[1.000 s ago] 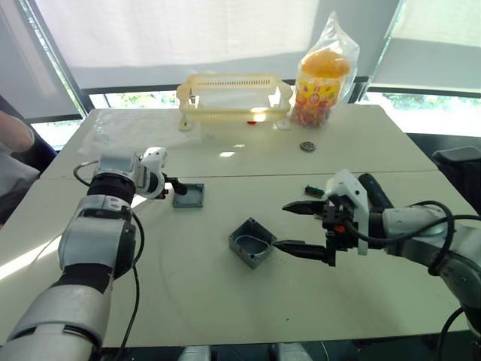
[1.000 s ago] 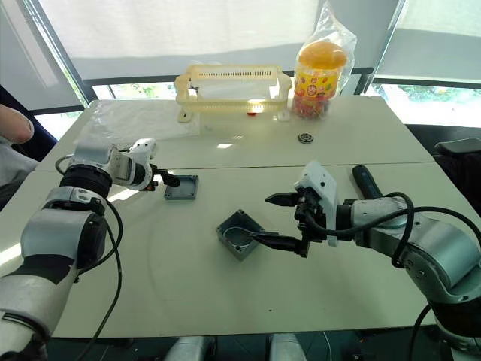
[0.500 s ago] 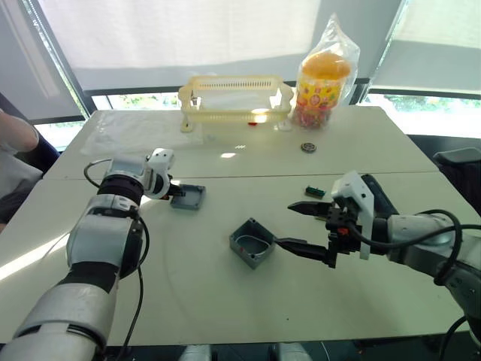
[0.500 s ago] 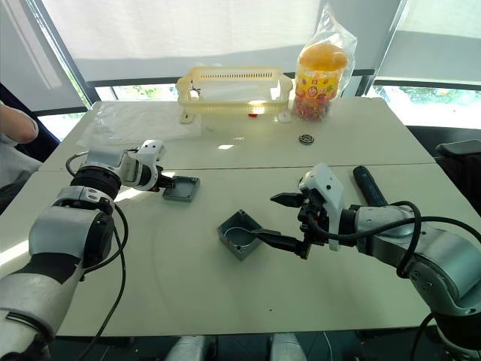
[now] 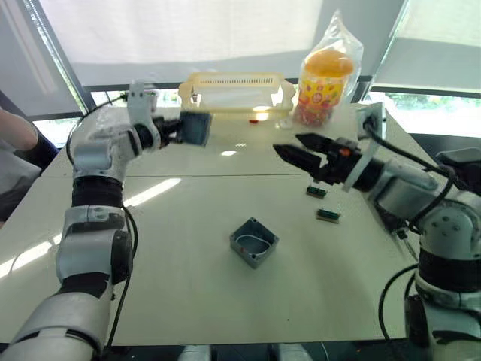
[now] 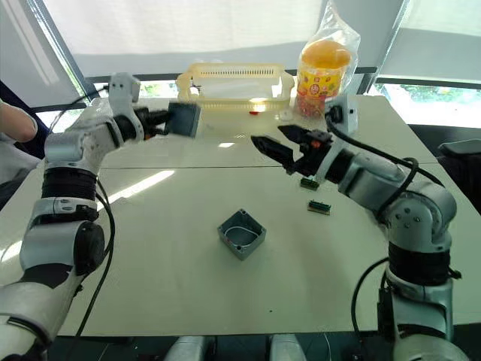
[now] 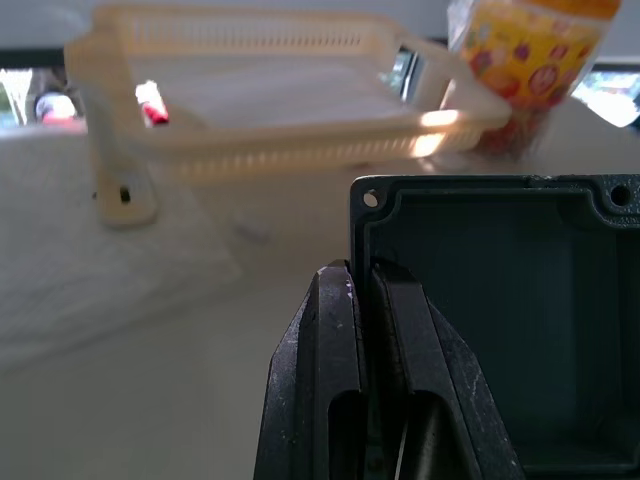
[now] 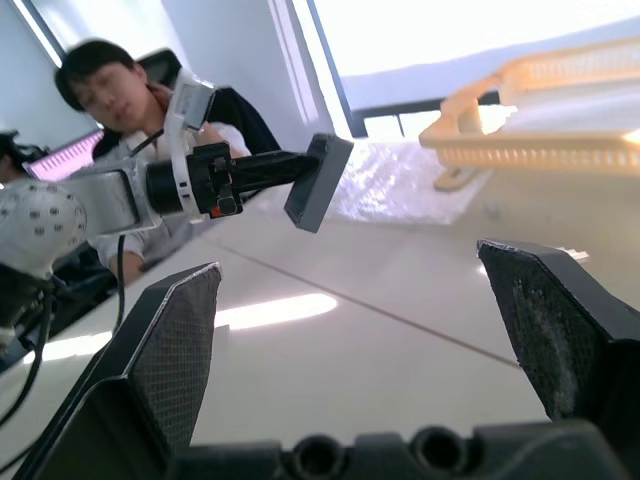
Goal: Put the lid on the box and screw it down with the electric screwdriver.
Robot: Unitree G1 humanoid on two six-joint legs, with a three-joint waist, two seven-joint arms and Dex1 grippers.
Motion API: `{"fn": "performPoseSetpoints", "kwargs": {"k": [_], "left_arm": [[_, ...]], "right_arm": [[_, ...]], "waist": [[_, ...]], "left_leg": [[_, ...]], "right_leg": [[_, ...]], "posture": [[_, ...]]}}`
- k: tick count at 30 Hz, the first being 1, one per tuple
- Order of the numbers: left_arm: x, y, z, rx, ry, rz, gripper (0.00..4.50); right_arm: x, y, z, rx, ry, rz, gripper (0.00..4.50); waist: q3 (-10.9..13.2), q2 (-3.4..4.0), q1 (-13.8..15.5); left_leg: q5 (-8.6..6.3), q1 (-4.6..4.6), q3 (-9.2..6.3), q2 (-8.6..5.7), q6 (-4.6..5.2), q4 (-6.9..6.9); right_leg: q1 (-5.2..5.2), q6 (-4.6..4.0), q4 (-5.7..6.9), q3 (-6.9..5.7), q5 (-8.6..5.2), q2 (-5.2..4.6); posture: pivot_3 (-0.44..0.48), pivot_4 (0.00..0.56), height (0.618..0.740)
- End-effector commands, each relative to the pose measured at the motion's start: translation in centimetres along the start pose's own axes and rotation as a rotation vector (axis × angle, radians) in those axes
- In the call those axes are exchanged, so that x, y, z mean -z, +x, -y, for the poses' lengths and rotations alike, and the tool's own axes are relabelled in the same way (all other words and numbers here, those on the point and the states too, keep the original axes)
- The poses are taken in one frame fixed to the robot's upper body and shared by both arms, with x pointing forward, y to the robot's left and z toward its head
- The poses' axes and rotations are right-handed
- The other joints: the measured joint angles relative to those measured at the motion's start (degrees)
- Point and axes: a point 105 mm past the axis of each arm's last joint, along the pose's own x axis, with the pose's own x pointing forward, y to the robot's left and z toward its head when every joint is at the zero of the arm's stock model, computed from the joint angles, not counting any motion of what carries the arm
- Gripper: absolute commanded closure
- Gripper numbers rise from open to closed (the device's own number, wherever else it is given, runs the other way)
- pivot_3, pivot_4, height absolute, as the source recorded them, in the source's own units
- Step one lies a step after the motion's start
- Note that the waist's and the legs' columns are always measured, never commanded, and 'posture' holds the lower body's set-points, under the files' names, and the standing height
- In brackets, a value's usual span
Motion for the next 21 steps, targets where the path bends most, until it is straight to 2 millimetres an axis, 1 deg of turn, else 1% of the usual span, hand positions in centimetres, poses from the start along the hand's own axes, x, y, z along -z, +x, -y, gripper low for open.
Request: {"fn": "performPoseSetpoints", "kwargs": {"k": [1, 4, 6, 13, 21], "left_arm": [[-1.2, 0.1, 2.7, 0.059, -0.011, 0.121, 4.49], [-1.3, 0.3, 4.6, 0.108, -0.03, 0.169, 4.49], [-1.3, 0.3, 5.7, 0.142, -0.039, 0.184, 4.49], [-1.3, 0.7, 8.7, 0.242, -0.041, 0.202, 4.49], [-1.3, 1.0, 10.4, 0.301, -0.044, 0.204, 4.49]], "right_arm": [[-2.2, 1.5, 0.2, 0.013, 0.044, 0.062, 0.0], [-2.5, 2.8, 0.2, 0.013, 0.071, 0.062, 0.0], [-2.6, 3.4, 0.0, 0.003, 0.09, 0.056, 0.0], [-2.3, 3.9, 0.2, 0.003, 0.114, 0.006, 0.0], [-2.4, 4.3, 0.2, 0.007, 0.145, 0.015, 0.0]], "waist": [[0.0, 0.01, -0.17], [0.0, 0.01, -0.35], [0.0, 0.01, -0.46], [0.0, 0.02, -0.55], [0.0, 0.02, -0.62]], "left_leg": [[0.0, 0.01, 0.03, -0.04, 0.0, 0.01], [0.0, 0.04, 0.02, -0.02, 0.0, 0.04], [0.0, 0.04, 0.02, 0.0, 0.01, -0.02], [0.0, 0.04, 0.04, 0.0, 0.01, -0.05], [0.0, 0.04, 0.03, 0.0, 0.02, -0.06]], "right_leg": [[0.0, 0.0, 0.03, 0.04, 0.0, -0.03], [0.0, 0.01, 0.07, 0.03, 0.0, 0.02], [-0.04, 0.01, 0.08, 0.03, 0.0, 0.07], [-0.06, 0.01, 0.07, 0.03, 0.0, 0.07], [-0.06, 0.01, 0.07, 0.03, 0.0, 0.09]], "posture": [[0.0, 0.15, 0.74], [0.0, 0.15, 0.74], [0.0, 0.15, 0.74], [0.0, 0.15, 0.74], [0.0, 0.15, 0.74]]}}
